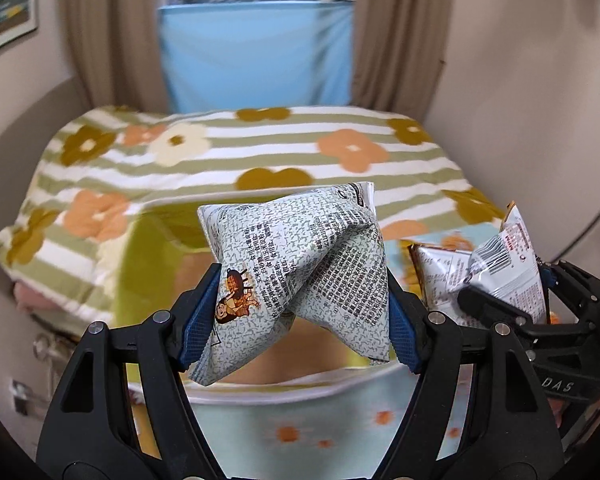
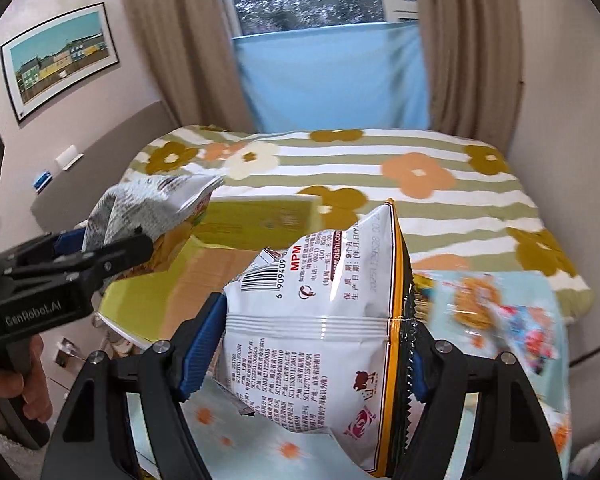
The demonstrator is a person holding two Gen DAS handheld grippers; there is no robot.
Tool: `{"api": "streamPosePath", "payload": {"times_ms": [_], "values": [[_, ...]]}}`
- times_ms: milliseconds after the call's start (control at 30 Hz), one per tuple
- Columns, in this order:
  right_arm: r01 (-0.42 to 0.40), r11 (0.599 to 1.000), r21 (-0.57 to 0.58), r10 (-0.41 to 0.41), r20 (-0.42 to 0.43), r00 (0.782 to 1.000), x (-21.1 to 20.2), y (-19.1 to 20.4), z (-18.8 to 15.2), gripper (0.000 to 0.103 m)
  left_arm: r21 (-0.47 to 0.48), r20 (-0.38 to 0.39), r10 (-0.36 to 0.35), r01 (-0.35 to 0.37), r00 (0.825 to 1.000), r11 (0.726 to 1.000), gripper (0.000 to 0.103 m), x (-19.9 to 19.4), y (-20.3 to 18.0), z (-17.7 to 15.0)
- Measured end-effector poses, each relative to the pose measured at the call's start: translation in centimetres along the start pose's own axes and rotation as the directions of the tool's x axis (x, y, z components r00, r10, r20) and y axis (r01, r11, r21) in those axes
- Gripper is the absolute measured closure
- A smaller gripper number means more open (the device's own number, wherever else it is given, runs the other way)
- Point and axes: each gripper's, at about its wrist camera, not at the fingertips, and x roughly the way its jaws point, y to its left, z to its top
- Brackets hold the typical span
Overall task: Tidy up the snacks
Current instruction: 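Carry both bags into the yellow box and open both tools to release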
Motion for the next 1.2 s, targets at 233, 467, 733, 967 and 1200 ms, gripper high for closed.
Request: {"api": "streamPosePath", "payload": {"times_ms": [233,467,733,967,1200], "values": [[-0.032,0.999,-0.031,0.029,-0.074,0.997,6.1,5.9,1.1,0.031,-0.047,-0.065,0.048,-0.052,0.997,0.998,0.032,3.0,7.7,-1.3],[-0.015,1.0,-0.027,0.011,-0.139,0.99,9.2,7.7,0.9,0.031,-0.05,-0.16,0.042,-0.051,0.986,0.997,0.032,7.6,10.5,-3.0],[-0.009,1.0,-0.015,0.007,-0.183,0.983,10.9,6.9,0.4,0.031,-0.054,-0.215,0.021,-0.033,0.976,0.998,0.0,9.3,10.2,-4.3],[-0.04,0.999,0.006,0.04,-0.21,0.977,11.5,5.9,0.1,0.03,-0.043,-0.232,0.09,-0.103,0.969,0.994,0.001,8.5,9.7,-5.4],[-0.094,0.995,0.023,0.097,-0.203,0.974,12.0,6.2,0.2,0.027,-0.068,-0.207,0.121,-0.138,0.971,0.988,0.001,6.1,10.8,-6.1]]}}
